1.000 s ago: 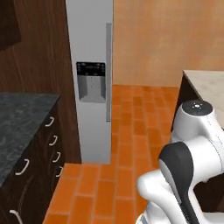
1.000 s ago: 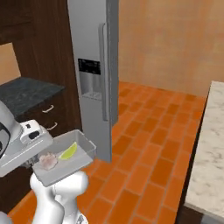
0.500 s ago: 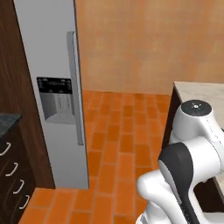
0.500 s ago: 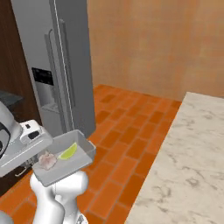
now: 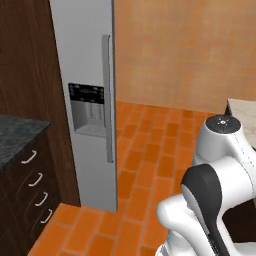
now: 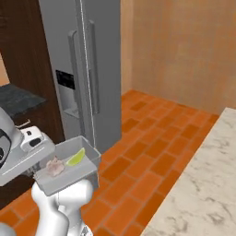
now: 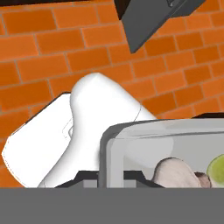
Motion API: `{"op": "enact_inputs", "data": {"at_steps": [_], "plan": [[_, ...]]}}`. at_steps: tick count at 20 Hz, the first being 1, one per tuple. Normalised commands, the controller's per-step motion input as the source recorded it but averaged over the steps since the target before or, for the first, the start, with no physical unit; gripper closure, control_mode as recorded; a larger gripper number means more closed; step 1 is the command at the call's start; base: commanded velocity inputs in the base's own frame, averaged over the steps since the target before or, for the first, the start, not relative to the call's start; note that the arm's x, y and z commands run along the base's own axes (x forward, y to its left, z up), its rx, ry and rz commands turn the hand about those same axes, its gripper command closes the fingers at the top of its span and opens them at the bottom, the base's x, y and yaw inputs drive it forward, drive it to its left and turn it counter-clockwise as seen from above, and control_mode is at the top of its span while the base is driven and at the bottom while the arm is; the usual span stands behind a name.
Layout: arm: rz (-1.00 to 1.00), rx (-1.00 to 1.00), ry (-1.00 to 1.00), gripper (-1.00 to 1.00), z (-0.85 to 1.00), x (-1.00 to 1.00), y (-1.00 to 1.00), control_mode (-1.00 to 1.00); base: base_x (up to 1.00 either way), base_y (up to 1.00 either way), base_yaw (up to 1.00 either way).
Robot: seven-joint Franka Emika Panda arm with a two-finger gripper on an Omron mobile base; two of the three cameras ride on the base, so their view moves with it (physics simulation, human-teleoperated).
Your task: Take the meat container that has the steak and place it on the second highest rack of the freezer. Then take the vegetable container that has the garlic and lemon wedge and place it on the highest rack of the freezer.
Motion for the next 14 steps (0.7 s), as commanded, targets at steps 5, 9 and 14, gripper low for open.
{"op": "enact_inputs", "data": {"at_steps": [5, 9, 14], "plan": [[0.00, 0.00, 0.00, 1.00, 0.00, 0.00, 0.00, 1.00, 1.00, -0.06, -0.21], [0.00, 0.00, 0.00, 1.00, 0.00, 0.00, 0.00, 1.00, 1.00, 0.00, -0.41], [0.00, 0.00, 0.00, 1.00, 0.00, 0.00, 0.00, 1.00, 1.00, -0.10, -0.17]]}}
